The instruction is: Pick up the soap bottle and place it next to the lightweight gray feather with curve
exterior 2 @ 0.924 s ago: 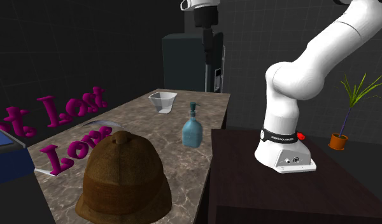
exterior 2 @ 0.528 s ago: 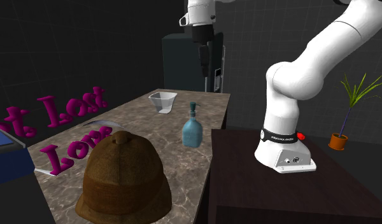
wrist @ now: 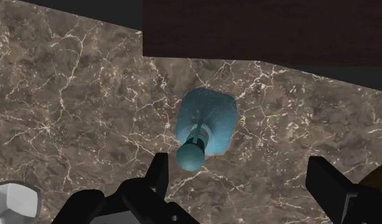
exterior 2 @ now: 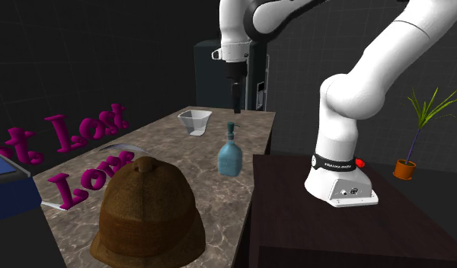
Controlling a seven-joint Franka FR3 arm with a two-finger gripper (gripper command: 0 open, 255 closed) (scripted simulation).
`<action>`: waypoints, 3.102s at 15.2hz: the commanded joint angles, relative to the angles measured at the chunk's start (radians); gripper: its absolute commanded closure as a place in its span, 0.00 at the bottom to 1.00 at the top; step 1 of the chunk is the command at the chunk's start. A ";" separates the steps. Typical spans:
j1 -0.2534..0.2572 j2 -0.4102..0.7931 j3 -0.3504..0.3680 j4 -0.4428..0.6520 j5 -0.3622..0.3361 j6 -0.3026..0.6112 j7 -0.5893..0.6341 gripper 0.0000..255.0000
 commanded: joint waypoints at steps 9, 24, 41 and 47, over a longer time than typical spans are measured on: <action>-0.053 0.190 -0.079 -0.077 -0.079 0.310 -0.046 0.00; -0.060 0.234 -0.086 -0.097 -0.091 0.374 -0.041 1.00; -0.049 0.118 -0.075 -0.020 -0.062 0.183 -0.069 1.00; -0.044 0.075 -0.067 0.033 -0.049 0.086 -0.082 1.00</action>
